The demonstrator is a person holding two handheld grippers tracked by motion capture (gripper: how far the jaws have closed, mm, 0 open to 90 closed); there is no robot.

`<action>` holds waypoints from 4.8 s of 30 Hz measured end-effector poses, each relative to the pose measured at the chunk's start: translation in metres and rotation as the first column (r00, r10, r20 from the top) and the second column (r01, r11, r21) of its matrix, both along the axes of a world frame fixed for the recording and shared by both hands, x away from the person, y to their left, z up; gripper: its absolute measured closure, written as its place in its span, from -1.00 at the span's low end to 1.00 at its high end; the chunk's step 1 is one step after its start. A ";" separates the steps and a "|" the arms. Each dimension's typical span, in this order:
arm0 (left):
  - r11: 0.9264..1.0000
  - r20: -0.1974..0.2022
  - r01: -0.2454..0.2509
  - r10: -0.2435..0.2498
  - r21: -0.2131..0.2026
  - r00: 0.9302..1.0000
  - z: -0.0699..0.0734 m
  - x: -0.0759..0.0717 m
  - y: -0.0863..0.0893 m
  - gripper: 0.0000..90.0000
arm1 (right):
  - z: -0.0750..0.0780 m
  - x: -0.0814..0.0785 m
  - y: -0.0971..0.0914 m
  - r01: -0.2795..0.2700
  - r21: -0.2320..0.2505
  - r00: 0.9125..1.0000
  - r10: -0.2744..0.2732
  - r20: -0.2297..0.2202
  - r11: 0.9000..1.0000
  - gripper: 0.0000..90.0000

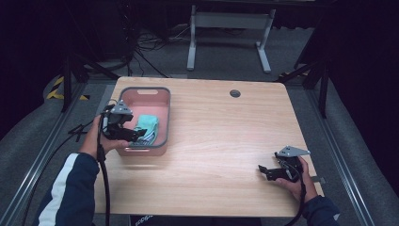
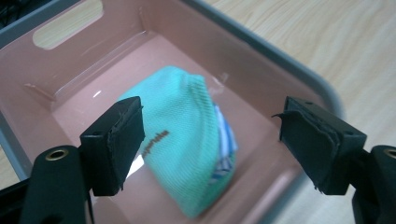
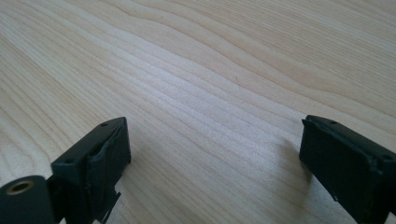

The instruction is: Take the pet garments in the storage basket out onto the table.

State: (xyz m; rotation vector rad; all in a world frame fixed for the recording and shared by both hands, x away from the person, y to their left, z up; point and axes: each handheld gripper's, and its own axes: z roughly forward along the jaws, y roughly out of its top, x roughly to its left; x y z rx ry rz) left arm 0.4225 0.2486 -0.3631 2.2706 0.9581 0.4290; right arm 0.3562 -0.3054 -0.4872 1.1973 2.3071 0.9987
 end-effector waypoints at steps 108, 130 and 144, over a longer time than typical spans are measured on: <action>0.988 0.018 -0.153 0.154 -0.034 0.988 0.074 0.045 -0.022 0.70 | 0.000 0.001 0.000 -0.013 -0.003 1.000 0.013 0.001 1.000 -0.80; 0.998 0.053 -0.001 0.005 -0.063 0.999 0.102 0.026 -0.085 0.69 | 0.000 0.002 0.000 -0.013 -0.002 1.000 0.013 0.001 1.000 -0.80; 0.993 0.038 0.105 -0.103 -0.056 0.994 0.098 0.026 -0.137 0.69 | 0.000 0.002 0.000 -0.010 -0.001 1.000 0.010 0.001 1.000 -0.80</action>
